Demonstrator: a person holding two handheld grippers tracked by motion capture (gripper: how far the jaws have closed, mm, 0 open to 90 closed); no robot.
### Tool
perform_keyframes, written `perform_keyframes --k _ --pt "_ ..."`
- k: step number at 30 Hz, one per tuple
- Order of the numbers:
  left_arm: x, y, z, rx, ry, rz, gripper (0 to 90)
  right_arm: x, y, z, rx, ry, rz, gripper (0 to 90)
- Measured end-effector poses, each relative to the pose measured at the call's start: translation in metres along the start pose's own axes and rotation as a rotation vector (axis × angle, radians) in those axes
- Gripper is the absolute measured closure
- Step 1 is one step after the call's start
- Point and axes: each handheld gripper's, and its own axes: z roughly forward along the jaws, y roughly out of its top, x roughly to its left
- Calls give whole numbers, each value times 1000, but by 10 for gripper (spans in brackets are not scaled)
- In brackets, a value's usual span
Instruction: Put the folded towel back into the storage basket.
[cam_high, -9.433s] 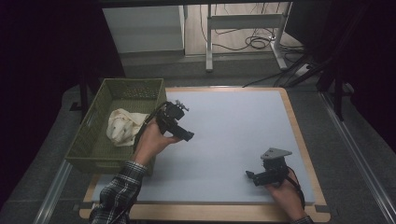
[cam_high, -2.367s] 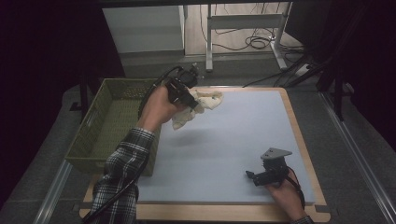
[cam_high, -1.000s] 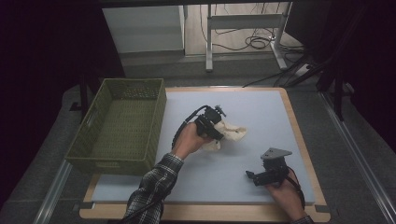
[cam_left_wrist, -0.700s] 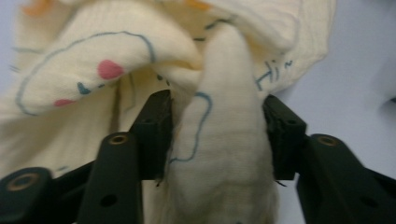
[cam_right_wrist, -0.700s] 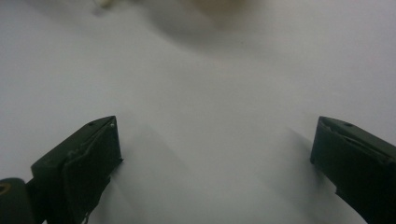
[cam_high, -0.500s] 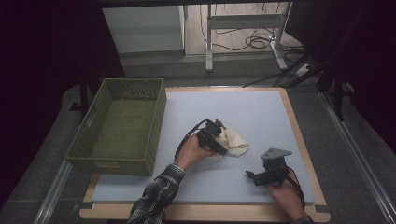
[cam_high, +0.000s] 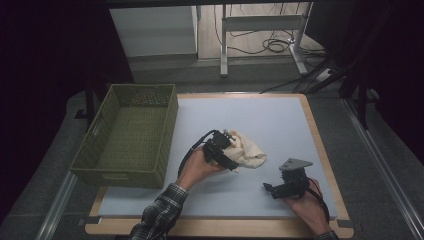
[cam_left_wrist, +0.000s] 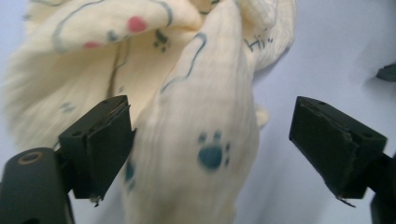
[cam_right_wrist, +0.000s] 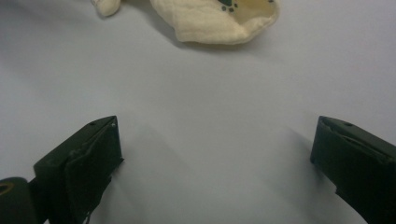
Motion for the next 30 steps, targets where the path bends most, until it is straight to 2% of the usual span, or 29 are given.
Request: perform_keyframes --k 3,4,5,8,9,11,15,20,23,24,27,30 --pt "3 -10 -11 -26 13 -10 183 0 0 -1 1 -2 6 78" --pt "4 -13 -14 -31 17 -16 209 -1 1 -5 2 3 3 179" --pt "6 -17 -17 -39 22 -21 226 -2 2 -7 3 9 -2 231" --pt "10 -26 -24 -64 28 -38 288 -5 3 -10 2 47 11 321" --pt "11 -29 -27 -78 33 -46 342 -6 6 -11 -4 61 8 360" --pt "14 -35 -30 -100 26 -63 363 -7 8 -12 -7 62 3 380" --pt "16 -45 -31 -119 16 -74 444 -13 20 -18 -43 92 4 482" --pt "15 -52 -28 -135 39 -65 502 -20 41 -19 -69 120 2 621" --pt "15 -55 -27 -141 29 -71 468 -21 57 -10 -72 131 -9 632" --pt "14 -56 -27 -143 29 -71 468 -21 57 -10 -72 131 -9 632" --pt "15 -60 -27 -157 13 -77 443 -20 67 0 -80 152 0 592" --pt "16 -63 -26 -162 1 -80 430 -19 76 13 -87 193 14 542"
